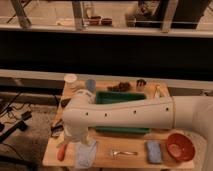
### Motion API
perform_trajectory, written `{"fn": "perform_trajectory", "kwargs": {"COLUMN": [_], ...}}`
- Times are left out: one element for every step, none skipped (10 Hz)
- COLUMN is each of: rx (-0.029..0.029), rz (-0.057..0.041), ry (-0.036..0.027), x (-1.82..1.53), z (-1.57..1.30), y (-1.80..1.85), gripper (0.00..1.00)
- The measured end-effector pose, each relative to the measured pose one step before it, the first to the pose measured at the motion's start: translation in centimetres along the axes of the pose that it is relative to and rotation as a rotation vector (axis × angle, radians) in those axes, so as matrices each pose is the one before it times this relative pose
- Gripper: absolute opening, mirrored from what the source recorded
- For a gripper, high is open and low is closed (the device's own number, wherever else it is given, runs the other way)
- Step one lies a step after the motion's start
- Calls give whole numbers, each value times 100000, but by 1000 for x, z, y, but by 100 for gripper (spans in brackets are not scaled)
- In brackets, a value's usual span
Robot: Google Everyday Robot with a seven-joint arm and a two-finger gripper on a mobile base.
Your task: Place pepper in tray
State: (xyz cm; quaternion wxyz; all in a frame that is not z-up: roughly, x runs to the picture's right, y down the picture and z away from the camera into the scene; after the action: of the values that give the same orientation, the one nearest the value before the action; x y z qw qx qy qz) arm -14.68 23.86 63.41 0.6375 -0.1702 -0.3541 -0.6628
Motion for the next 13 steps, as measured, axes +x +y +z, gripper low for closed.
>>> {"fn": "perform_trajectory", "kwargs": {"rx": [-162,-24,-10,-5,-2,-4,2,-71,-483,-22,118,257,195], "rz": [186,257,-59,-114,36,16,1,-34,-1194,-2401,-1331,-1892,-2025], "ry": [364,41,-32,-28,-19,20,-20,-169,-594,-415,-205,-354,-171], "x": [38,21,-7,-5,-5,8,-5,-1,-212,-257,-131,-62,146], "z": [47,-25,12,17,2,-3,4,71,237,433,343,554,541], "y": [-17,104,-21,-47,16,7,-1,-2,-229,-1076,-1097,-1595,-1534], "gripper": [80,80,80,80,80,80,80,80,80,80,80,80,80]}}
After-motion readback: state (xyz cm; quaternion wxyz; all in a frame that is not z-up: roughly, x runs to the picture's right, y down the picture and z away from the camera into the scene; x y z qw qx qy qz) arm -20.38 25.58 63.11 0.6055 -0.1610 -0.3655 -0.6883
